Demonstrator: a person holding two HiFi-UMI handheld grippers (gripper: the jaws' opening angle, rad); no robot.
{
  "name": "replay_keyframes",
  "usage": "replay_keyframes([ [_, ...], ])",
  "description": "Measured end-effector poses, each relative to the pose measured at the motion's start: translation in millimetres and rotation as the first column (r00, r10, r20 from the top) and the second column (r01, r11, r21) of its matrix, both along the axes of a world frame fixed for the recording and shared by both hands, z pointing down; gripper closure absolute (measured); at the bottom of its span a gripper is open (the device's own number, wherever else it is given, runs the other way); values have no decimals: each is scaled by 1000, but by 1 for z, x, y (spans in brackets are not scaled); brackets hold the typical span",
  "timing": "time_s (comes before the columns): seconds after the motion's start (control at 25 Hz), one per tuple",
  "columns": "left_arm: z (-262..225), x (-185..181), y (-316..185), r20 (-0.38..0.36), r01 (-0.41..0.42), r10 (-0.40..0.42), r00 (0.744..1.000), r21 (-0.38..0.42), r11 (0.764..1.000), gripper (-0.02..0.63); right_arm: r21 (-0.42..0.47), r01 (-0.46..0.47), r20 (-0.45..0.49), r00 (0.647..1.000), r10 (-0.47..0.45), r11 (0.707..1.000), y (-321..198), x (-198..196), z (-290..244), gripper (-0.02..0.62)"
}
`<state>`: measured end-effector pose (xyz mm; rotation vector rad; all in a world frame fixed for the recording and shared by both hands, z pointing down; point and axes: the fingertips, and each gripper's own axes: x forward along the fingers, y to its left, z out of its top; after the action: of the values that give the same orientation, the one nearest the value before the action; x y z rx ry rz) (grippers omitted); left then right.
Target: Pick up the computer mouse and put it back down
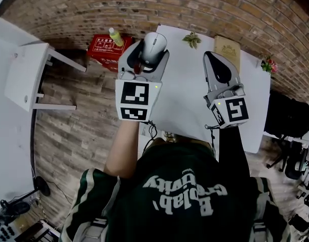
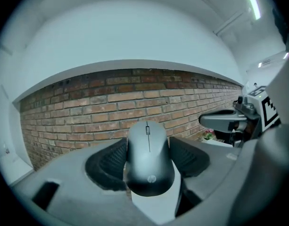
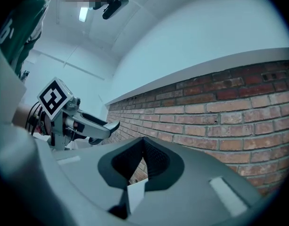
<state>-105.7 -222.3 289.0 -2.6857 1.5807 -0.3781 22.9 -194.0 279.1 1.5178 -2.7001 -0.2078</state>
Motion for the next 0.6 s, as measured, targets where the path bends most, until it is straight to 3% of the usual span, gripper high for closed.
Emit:
replay_keyframes([
  [0.6, -45, 3, 19, -27, -6, 9, 1000, 102, 995, 316, 36, -13, 7, 1000, 13, 999, 10, 5, -14, 581],
])
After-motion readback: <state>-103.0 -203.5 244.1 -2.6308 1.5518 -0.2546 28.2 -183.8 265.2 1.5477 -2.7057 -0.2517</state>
